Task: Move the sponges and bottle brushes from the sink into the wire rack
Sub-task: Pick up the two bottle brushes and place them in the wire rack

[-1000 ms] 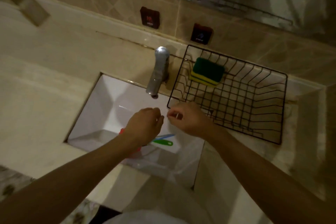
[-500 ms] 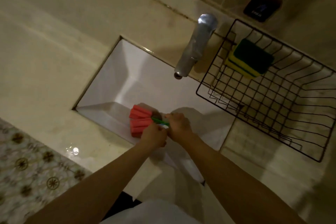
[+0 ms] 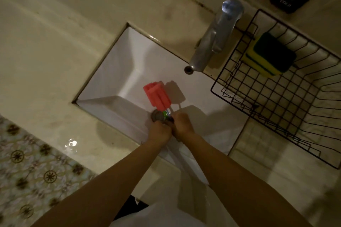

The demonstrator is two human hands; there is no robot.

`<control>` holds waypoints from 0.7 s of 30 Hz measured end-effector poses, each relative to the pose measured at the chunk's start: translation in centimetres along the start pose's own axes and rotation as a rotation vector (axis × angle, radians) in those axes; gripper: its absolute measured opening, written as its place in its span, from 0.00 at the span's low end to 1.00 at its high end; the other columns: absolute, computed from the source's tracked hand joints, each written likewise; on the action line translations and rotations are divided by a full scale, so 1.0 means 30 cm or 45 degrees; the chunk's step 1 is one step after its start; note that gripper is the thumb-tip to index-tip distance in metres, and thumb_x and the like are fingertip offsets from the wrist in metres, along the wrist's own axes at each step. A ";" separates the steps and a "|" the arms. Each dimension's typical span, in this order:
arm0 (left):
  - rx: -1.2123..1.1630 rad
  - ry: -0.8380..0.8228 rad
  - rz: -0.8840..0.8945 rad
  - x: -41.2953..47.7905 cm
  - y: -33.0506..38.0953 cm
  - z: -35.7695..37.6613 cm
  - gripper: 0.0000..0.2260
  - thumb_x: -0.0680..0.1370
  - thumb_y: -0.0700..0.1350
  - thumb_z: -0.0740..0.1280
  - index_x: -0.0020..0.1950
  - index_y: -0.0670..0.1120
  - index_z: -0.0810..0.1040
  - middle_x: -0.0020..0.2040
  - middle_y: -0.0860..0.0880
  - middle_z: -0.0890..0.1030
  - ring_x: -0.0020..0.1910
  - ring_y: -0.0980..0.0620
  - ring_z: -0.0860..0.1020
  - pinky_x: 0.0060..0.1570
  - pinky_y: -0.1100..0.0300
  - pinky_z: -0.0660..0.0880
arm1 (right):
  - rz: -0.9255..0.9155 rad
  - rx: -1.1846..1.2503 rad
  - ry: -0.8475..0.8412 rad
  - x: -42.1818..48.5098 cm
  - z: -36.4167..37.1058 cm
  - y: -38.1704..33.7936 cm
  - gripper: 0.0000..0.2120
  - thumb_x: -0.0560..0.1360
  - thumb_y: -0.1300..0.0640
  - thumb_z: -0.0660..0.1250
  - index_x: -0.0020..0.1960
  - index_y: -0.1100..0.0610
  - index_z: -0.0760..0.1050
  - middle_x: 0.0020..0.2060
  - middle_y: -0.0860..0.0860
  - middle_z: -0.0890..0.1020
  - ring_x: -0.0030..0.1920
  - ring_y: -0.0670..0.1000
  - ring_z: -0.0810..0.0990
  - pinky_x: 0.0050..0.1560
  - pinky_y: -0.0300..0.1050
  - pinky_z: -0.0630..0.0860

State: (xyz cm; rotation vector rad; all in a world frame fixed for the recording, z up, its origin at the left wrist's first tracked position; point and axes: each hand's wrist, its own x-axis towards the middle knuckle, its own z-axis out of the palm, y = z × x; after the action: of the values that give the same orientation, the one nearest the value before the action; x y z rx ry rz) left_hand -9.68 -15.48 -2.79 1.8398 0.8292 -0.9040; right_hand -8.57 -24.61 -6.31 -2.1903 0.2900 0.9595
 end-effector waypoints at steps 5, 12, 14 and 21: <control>-0.362 -0.027 -0.064 -0.030 0.039 -0.050 0.11 0.79 0.39 0.58 0.54 0.40 0.78 0.53 0.33 0.81 0.50 0.35 0.80 0.55 0.40 0.77 | 0.006 0.143 -0.165 -0.046 -0.055 -0.053 0.06 0.73 0.62 0.67 0.42 0.65 0.79 0.42 0.64 0.83 0.46 0.61 0.83 0.52 0.56 0.81; -0.723 -0.090 -0.074 -0.064 0.031 -0.125 0.06 0.77 0.38 0.65 0.49 0.39 0.80 0.45 0.38 0.82 0.39 0.43 0.80 0.36 0.55 0.81 | 0.010 0.348 -0.227 -0.139 -0.128 -0.065 0.08 0.73 0.54 0.72 0.48 0.58 0.83 0.38 0.52 0.84 0.34 0.47 0.82 0.34 0.37 0.77; -0.790 -0.133 -0.070 -0.095 0.042 -0.150 0.09 0.76 0.36 0.66 0.54 0.34 0.79 0.48 0.34 0.81 0.43 0.40 0.79 0.47 0.46 0.80 | -0.007 0.359 -0.136 -0.177 -0.140 -0.076 0.05 0.74 0.53 0.71 0.45 0.55 0.82 0.37 0.50 0.84 0.32 0.45 0.80 0.33 0.35 0.75; -0.914 -0.396 -0.030 -0.210 0.035 -0.214 0.03 0.76 0.36 0.67 0.48 0.38 0.79 0.41 0.41 0.82 0.34 0.49 0.83 0.32 0.58 0.81 | -0.021 0.521 0.170 -0.328 -0.141 -0.130 0.09 0.79 0.57 0.63 0.50 0.62 0.80 0.37 0.51 0.81 0.36 0.49 0.79 0.41 0.45 0.78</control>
State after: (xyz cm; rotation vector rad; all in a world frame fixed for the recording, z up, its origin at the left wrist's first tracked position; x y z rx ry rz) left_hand -10.47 -11.10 5.08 1.0412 0.8354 -0.7476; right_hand -11.32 -25.48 4.72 -1.8767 0.4853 0.6748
